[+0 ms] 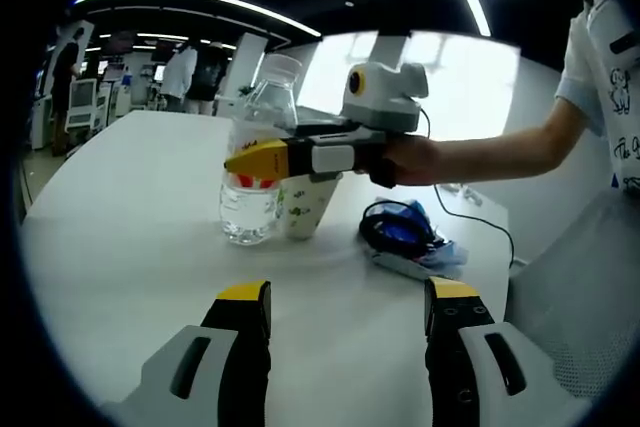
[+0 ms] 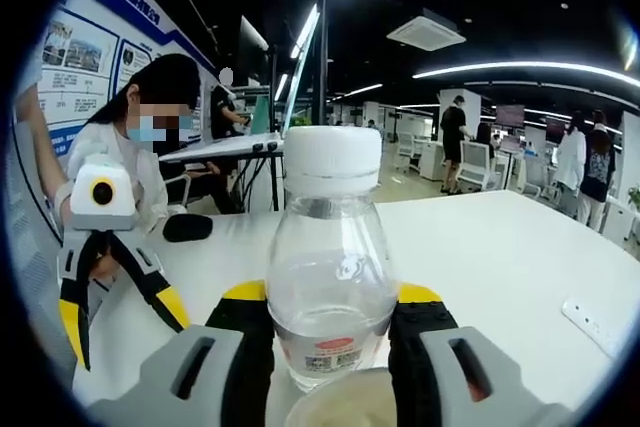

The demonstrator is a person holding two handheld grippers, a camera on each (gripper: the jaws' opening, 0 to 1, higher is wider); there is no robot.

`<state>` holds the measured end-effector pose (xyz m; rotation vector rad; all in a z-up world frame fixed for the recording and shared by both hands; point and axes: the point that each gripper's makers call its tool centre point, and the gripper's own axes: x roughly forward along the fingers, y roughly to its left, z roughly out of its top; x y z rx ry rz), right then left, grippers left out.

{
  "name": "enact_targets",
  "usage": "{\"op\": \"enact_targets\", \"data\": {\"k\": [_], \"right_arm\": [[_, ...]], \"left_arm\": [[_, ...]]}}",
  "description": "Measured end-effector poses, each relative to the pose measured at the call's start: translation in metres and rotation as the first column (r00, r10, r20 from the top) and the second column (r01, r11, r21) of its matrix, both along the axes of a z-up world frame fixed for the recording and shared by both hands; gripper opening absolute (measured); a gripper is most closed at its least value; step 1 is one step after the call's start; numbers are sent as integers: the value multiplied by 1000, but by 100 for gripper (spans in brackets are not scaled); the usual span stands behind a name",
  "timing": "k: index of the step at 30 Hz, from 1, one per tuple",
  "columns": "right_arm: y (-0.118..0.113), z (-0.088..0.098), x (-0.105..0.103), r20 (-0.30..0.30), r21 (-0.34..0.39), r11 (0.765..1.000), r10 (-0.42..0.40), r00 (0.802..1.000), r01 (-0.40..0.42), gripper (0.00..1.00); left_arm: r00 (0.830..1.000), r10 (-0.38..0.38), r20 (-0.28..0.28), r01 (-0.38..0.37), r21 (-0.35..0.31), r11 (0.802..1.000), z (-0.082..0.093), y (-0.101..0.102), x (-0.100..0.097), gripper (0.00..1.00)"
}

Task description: Arrange the tabletop items into an orderly group along one side of the table until the central work area is clear of visible clutter.

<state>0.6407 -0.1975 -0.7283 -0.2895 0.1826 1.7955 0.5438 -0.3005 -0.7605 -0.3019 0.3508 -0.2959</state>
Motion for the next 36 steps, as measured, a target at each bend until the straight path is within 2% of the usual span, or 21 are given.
{"op": "enact_targets", "data": {"k": [8,12,22,28,36], "right_arm": [[-4,-2,-1,3,-7,1000,13,1000,-13,45],[-7,-4,-2,13,-12,1000,13,1000,-13,56],[-16,13,-2,5,16,1000,21,1000,-21,71],[-30,17,-2,18,2,1000,23,1000,-23,73],[-53,25,0,-13,-9,1000,-10,1000,10,72]], "left_arm": [[1000,-1,4,1,0,1000,2,0,2,60],[1000,1,8,0,-4,1000,3,0,3,60],[1000,-8,14,8,4,1000,10,2,5,62],[1000,-17,17,17,12,1000,16,2,8,62],[1000,-29,9,29,24,999,22,1,9,63]]}}
